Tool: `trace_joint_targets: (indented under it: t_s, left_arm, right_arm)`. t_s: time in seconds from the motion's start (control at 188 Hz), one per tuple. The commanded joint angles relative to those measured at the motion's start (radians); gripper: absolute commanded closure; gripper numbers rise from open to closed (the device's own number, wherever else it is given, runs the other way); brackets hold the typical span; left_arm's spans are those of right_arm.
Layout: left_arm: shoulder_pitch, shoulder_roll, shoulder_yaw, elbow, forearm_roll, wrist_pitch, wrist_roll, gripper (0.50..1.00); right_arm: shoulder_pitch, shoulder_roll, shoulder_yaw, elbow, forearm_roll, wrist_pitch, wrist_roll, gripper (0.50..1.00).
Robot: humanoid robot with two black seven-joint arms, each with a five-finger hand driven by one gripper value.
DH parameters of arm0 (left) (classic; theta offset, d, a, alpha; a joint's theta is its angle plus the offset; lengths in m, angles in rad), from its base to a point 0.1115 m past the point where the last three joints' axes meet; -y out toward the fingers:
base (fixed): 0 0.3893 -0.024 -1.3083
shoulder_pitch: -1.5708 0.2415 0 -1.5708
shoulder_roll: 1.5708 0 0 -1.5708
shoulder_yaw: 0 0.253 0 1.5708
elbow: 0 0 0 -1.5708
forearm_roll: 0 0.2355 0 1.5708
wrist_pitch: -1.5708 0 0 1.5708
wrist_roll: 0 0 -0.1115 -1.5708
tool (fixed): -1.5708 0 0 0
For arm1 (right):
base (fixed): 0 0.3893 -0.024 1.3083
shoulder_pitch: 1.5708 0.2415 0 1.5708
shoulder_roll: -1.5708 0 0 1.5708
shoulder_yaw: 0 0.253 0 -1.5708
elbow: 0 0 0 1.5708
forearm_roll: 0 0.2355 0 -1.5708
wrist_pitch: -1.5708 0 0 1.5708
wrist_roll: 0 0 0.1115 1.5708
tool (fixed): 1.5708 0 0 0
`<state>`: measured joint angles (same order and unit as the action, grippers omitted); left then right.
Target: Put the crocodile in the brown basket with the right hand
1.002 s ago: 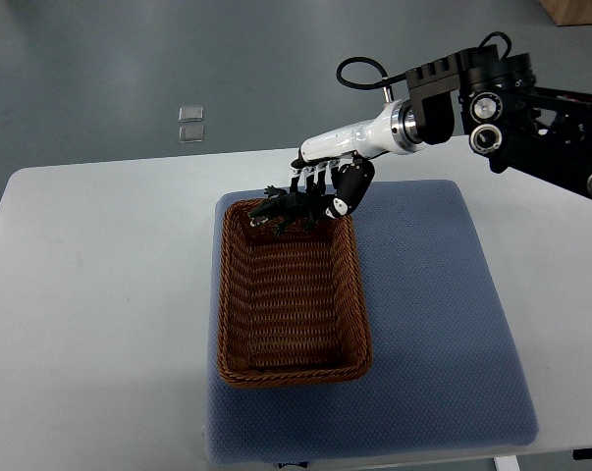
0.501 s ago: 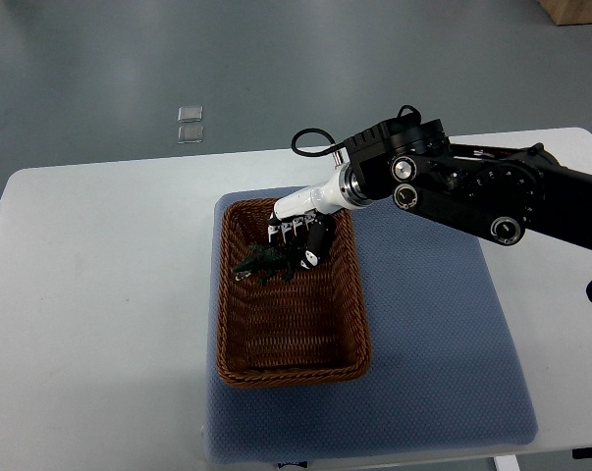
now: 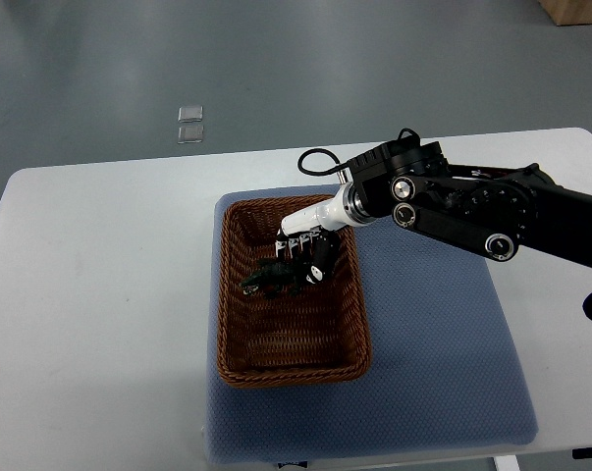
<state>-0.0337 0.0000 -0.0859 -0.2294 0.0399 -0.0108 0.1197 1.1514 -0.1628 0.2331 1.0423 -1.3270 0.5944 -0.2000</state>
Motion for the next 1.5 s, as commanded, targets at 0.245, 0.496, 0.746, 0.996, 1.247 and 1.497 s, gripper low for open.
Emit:
trace_joint_targets:
  t_s: [0.245, 0.496, 0.746, 0.996, 1.247, 1.497]
  left_arm:
    - [0.0, 0.0, 0.0, 0.001, 0.0, -0.002, 0.0, 0.5]
    - [0.002, 0.0, 0.0, 0.001, 0.0, -0.002, 0.0, 0.5]
    - [0.002, 0.0, 0.0, 0.001, 0.0, -0.002, 0.0, 0.5]
    - [0.002, 0.0, 0.0, -0.004, 0.0, 0.006, 0.0, 0.5]
    - [0.002, 0.0, 0.0, -0.002, 0.0, 0.006, 0.0, 0.5]
    - [0.002, 0.0, 0.0, -0.002, 0.0, 0.008, 0.0, 0.5]
  right_arm:
    - [-0.018, -0.009, 0.015, -0.005, 0.002, -0.004, 0.002, 0.579]
    - [-0.01, -0.061, 0.209, -0.005, 0.023, 0.005, 0.002, 0.572]
    - [-0.16, -0.115, 0.561, -0.013, 0.166, -0.087, 0.013, 0.574]
    - [-0.384, -0.04, 0.861, -0.024, 0.529, -0.285, 0.131, 0.574]
    - [-0.463, 0.037, 0.885, -0.192, 0.959, -0.395, 0.344, 0.574]
    - [-0.467, 0.069, 0.888, -0.294, 1.269, -0.38, 0.357, 0.572]
